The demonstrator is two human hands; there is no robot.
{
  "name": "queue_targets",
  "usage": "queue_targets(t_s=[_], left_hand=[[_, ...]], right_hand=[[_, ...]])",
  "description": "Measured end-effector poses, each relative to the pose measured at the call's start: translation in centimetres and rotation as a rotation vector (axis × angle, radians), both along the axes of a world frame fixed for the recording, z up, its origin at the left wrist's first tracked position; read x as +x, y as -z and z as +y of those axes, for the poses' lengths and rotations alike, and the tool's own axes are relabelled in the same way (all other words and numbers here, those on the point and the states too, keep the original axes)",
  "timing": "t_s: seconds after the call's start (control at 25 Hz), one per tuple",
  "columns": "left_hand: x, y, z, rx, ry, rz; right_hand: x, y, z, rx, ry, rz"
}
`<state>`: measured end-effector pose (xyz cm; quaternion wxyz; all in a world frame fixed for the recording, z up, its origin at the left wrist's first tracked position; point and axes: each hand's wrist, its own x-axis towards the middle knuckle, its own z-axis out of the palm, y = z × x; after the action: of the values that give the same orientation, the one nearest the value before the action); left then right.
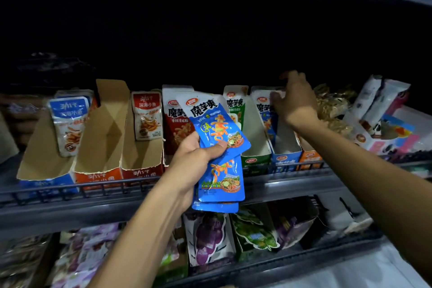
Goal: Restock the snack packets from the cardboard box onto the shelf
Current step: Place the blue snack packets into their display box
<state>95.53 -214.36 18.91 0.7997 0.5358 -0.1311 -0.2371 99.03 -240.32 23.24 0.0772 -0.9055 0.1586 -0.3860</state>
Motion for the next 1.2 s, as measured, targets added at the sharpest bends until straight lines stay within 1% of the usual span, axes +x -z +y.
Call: queue_targets(t_s=[0.04,0.08,0.12,0.16,0.2,0.24,0.28,0.32,0.36,0.48,0.52,0.56,0.6,0.64,0.68,0.76,0.84,1.0,1.04,1.08,1.12,1.16,1.2], left_hand=[[0.0,0.0,0.0,-0.001,0.023,-0.018],[0.0,0.0,-0.1,0.003,0.054,-0.037],[-0.1,0.0,-0.2,0.012,0.090,-0.055],[-0.3,0.0,-0.3,0.024,0.129,-0.073],[-0.6,0.1,-0.5,0.031,0.167,-0.088],[-0.9,0.1,-0.6,0.031,0.197,-0.094],[-1.1,0.1,-0.7,0.018,0.214,-0.090],[-1.3,0.0,-0.6,-0.003,0.215,-0.075],[-1.5,-0.2,-0.4,-0.027,0.202,-0.055],[-1.2,-0.7,0.2,-0.060,0.078,0.020],[-1.0,-0.7,0.3,-0.057,0.023,0.039],[-0.8,-0.7,0.3,-0.052,-0.025,0.048],[-0.7,-0.6,0.3,-0.049,-0.060,0.054],[-0.5,-0.6,0.3,-0.046,-0.085,0.059],[-0.5,-0.6,0.3,-0.043,-0.100,0.061],[-0.4,-0.6,0.3,-0.034,-0.114,0.062],[-0.5,-0.5,0.2,-0.026,-0.110,0.057],[-0.1,-0.3,0.1,-0.006,-0.116,0.047],[0.1,-0.3,0.1,-0.004,-0.123,0.043],[0.2,-0.2,0.1,-0.003,-0.130,0.042],[0.2,-0.2,0.1,-0.004,-0.133,0.041],[0.2,-0.2,0.0,-0.007,-0.135,0.041],[0.2,-0.1,0.0,-0.010,-0.135,0.039]], right_hand=[[-0.3,-0.4,1.1,0.075,-0.127,-0.055],[-0.9,-0.9,2.7,0.216,-0.272,-0.043],[-1.3,-1.4,4.4,0.409,-0.406,0.033],[-1.7,-1.8,5.9,0.599,-0.491,0.147],[-2.0,-2.2,6.9,0.740,-0.533,0.261],[-2.2,-2.4,7.3,0.812,-0.558,0.332],[-2.3,-2.6,7.4,0.839,-0.584,0.336],[-2.5,-2.9,7.3,0.846,-0.598,0.280],[-2.7,-3.4,6.9,0.878,-0.595,0.181],[-3.2,-5.4,3.9,1.100,-0.557,-0.198],[-3.3,-6.1,2.4,1.100,-0.518,-0.296],[-3.5,-6.6,0.6,1.015,-0.449,-0.328],[-3.6,-6.9,-0.9,0.906,-0.391,-0.309],[-3.7,-6.9,-1.9,0.816,-0.346,-0.257],[-3.5,-6.6,-2.6,0.770,-0.313,-0.193],[-3.1,-5.1,-3.2,0.732,-0.291,-0.081],[-2.4,-3.8,-2.4,0.693,-0.275,-0.015],[-0.9,-3.0,-1.2,0.705,-0.291,-0.040],[-0.7,-2.9,-1.1,0.639,-0.295,-0.023],[-0.5,-2.6,-1.4,0.502,-0.285,0.035],[-0.5,-2.1,-1.6,0.302,-0.235,0.131],[-0.4,-1.4,-1.8,0.107,-0.161,0.202],[-0.3,-0.9,-1.9,-0.050,-0.080,0.221]])
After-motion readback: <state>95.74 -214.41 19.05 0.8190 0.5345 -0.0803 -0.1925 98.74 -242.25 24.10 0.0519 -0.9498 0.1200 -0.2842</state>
